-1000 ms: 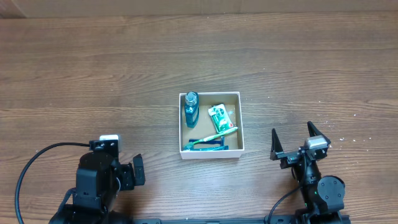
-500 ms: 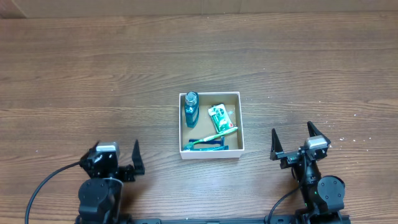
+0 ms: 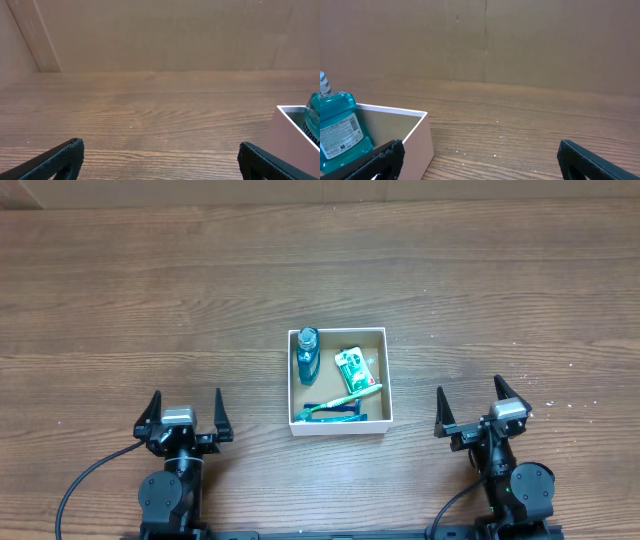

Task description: Pack container

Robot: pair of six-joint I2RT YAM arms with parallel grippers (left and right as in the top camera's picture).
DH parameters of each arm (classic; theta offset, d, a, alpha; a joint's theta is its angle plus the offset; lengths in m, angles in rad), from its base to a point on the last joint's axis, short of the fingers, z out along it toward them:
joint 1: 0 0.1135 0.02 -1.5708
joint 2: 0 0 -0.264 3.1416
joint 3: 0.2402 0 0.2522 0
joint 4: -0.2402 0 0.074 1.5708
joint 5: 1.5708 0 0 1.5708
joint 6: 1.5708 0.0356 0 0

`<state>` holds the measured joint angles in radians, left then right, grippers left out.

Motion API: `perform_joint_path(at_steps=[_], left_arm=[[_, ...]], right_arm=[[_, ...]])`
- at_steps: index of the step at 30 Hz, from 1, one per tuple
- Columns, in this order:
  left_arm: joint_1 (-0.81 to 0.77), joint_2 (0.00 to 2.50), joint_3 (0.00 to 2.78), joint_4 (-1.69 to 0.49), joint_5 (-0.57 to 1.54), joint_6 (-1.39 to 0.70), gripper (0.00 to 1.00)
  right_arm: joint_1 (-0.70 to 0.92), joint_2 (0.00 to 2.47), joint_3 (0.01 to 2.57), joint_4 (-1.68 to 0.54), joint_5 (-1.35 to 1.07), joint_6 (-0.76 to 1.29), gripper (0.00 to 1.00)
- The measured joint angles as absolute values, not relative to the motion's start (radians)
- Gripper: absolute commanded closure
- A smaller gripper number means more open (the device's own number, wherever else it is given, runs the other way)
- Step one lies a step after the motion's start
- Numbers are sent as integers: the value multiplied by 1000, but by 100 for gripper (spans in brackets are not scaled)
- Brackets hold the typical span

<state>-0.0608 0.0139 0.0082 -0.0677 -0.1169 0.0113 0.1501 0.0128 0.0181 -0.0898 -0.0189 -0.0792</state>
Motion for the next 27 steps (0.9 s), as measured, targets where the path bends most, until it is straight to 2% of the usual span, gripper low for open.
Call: perform_joint_path(at_steps=[27], left_arm=[[-61,14,8,-68,-105,11,0]], right_arm=[[150,13,18,-89,-19,-79,0]])
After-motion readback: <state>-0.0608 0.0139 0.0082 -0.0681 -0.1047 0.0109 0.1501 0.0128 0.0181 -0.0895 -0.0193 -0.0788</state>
